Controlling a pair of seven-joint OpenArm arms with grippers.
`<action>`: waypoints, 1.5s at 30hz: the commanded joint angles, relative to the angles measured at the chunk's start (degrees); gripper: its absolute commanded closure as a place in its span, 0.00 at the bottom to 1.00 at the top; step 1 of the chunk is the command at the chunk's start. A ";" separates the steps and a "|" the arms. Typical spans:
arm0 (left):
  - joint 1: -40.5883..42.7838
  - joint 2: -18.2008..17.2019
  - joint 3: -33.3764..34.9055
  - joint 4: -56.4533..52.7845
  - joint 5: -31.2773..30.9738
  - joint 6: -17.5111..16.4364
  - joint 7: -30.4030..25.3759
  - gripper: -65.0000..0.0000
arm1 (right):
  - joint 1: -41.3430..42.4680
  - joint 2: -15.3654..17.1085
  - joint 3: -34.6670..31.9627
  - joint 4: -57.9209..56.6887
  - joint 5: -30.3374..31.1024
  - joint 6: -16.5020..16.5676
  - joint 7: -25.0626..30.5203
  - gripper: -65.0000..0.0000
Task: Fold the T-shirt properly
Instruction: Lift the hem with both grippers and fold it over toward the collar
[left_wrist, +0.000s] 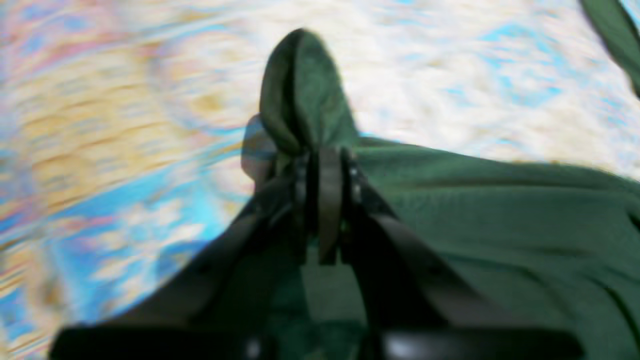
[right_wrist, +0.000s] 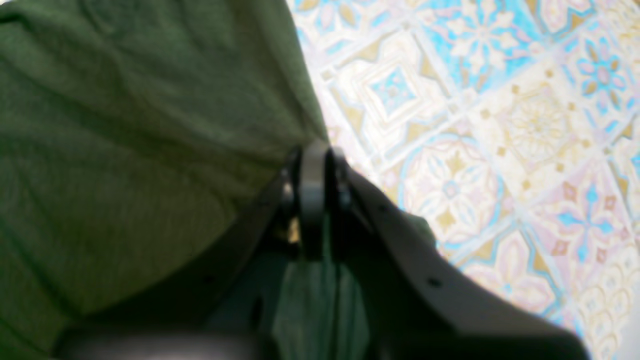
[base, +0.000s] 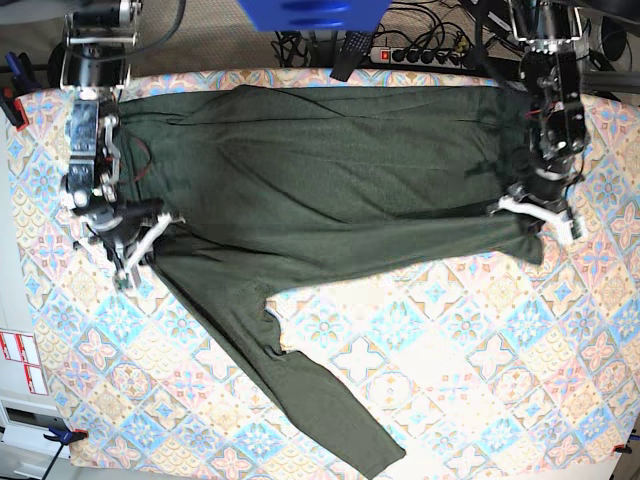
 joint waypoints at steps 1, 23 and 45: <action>0.13 -0.59 -0.72 1.94 -0.18 -0.38 -1.18 1.00 | -0.27 0.85 1.39 1.86 -0.20 -0.35 0.81 1.00; 7.61 -2.44 -1.34 7.13 -0.18 -0.47 -1.09 1.00 | -16.44 0.94 9.39 13.82 -0.20 -0.26 1.16 1.00; 11.12 -2.44 2.09 7.48 0.53 -0.47 -0.92 1.00 | -19.52 0.94 9.13 14.61 -0.20 -0.26 0.72 1.00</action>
